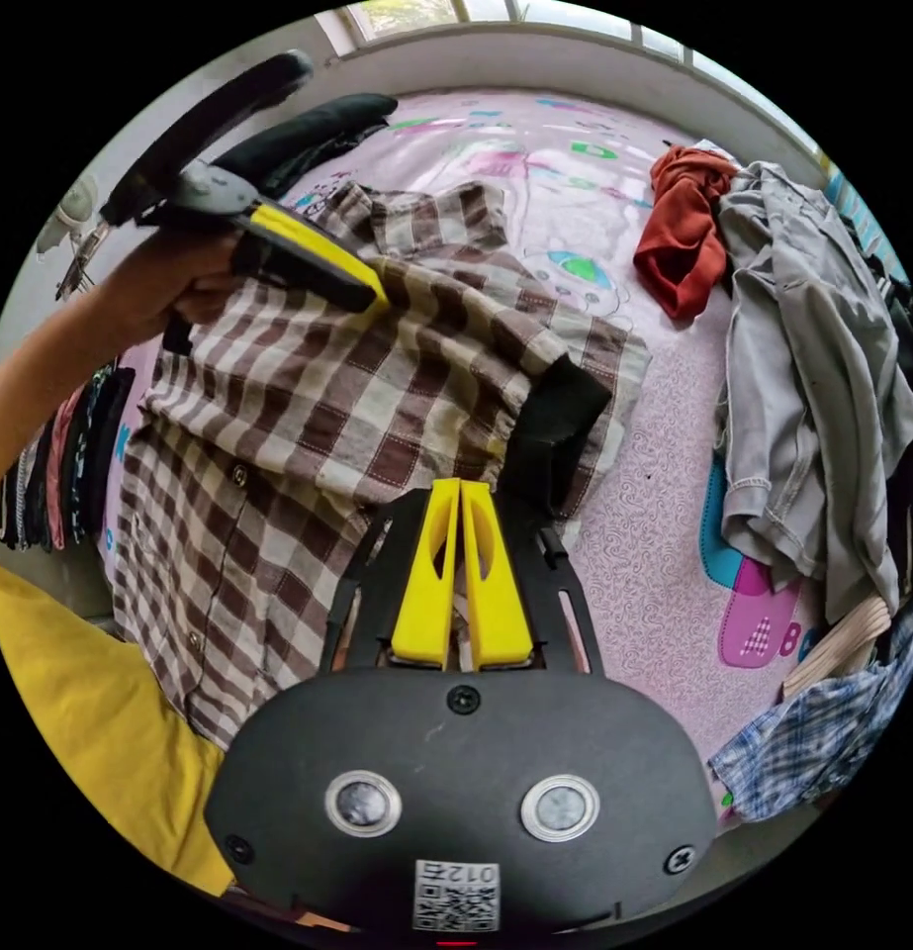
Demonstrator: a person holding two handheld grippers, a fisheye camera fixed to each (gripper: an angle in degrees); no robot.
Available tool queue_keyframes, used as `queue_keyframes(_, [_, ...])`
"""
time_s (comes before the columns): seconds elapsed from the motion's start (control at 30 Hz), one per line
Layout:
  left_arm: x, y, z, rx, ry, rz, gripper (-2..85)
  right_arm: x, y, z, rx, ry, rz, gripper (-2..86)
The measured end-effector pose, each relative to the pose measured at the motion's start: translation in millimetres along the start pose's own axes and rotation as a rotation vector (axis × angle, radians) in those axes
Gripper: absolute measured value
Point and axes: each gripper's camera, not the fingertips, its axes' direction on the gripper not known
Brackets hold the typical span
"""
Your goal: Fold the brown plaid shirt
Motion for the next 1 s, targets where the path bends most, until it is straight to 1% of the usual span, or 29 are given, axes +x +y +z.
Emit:
queue_keyframes(0.03, [-9,6,-1,0.013,0.053,-0.035,0.4,0,-3,2,-0.009,-0.023,0.015,0.0])
queue_keyframes(0.1, [-16,22,-10,0.061,0.095,-0.075,0.4,1,-11,-1,-0.034,-0.057,0.051,0.0])
queue_keyframes(0.2, [-5,63,-38,0.166,0.115,-0.055,0.4,-6,-21,-29,0.071,-0.026,0.067,0.0])
queue_keyframes(0.27, [7,97,-49,0.207,0.085,-0.059,0.4,-7,-34,-42,0.168,-0.021,0.085,0.0])
queue_keyframes(0.3, [16,120,-49,0.214,0.051,-0.073,0.4,-6,-39,-42,0.181,-0.031,0.093,0.0])
queue_keyframes(0.4, [46,171,-30,0.168,0.019,-0.074,0.4,3,-69,-22,0.158,-0.088,0.148,0.0])
queue_keyframes(0.47, [69,195,-11,0.115,0.007,-0.054,0.4,13,-89,8,0.088,-0.091,0.229,0.0])
queue_keyframes(0.53, [99,220,17,0.035,-0.078,0.0,0.4,17,-99,26,0.046,-0.092,0.265,0.0])
queue_keyframes(0.6, [115,236,34,-0.004,-0.138,0.012,0.4,18,-107,35,0.038,-0.117,0.281,0.0])
queue_keyframes(0.63, [123,248,32,0.04,-0.162,0.012,0.4,18,-111,36,0.027,-0.13,0.304,0.0])
queue_keyframes(0.7, [130,263,26,0.064,-0.144,0.014,0.4,13,-116,32,0.028,-0.12,0.323,0.1])
queue_keyframes(0.77, [129,286,11,0.134,-0.17,-0.03,0.5,-10,-118,13,0.102,-0.063,0.262,0.2])
queue_keyframes(0.83, [109,325,-9,0.2,-0.229,-0.214,0.8,-39,-117,0,0.158,-0.088,0.16,0.4])
queue_keyframes(0.87, [101,336,-13,0.207,-0.239,-0.285,0.9,-62,-118,-5,0.178,-0.13,0.086,0.6])
queue_keyframes(0.9, [86,362,-17,0.218,-0.249,-0.418,1.1,-74,-120,-5,0.181,-0.149,0.046,0.7])
queue_keyframes(0.93, [73,386,-16,0.217,-0.246,-0.504,1.3,-100,-127,-3,0.177,-0.175,-0.035,0.8])
queue_keyframes(1.0, [62,416,-10,0.196,-0.243,-0.583,2.0,-140,-143,3,0.166,-0.194,-0.158,1.1])
